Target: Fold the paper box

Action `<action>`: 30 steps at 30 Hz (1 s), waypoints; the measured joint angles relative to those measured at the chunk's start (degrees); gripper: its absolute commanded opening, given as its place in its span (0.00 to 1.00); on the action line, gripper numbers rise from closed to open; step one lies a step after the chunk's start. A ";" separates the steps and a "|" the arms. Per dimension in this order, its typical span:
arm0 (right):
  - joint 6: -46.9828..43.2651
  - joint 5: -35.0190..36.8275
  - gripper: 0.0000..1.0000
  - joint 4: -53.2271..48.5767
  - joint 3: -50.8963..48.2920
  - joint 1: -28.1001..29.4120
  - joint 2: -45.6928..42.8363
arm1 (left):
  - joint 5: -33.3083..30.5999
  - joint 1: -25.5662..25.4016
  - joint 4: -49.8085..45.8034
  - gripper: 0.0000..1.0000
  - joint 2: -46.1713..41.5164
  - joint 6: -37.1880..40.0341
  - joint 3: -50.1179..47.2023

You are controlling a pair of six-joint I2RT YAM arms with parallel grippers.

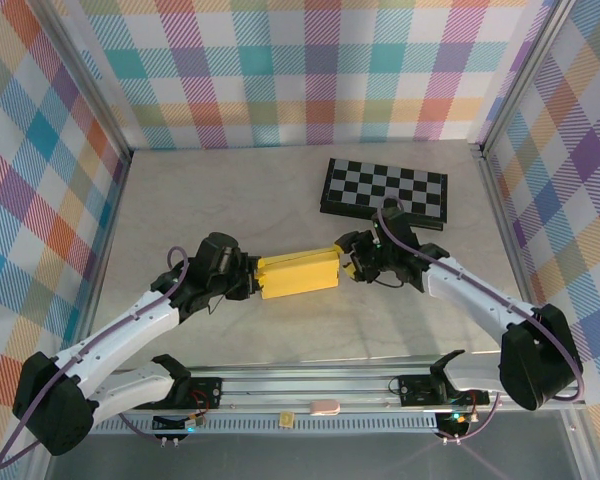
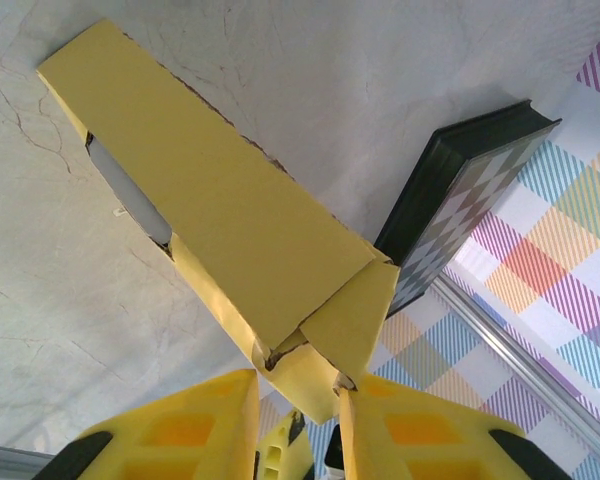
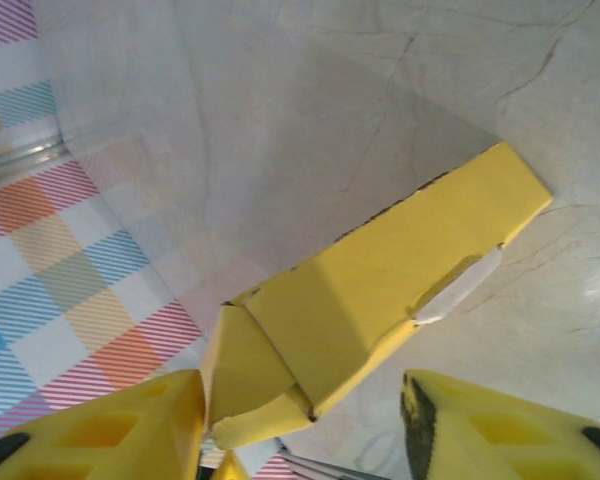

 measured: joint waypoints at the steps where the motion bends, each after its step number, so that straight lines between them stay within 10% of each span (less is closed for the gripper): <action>1: 0.22 -0.20 0.43 0.52 -0.09 0.00 0.17 | 0.00 0.00 0.00 0.26 0.00 0.00 0.00; 30: -2.51 -1.95 0.01 2.45 -2.16 -0.46 0.37 | 0.22 -0.04 3.08 0.11 -0.31 0.09 -3.08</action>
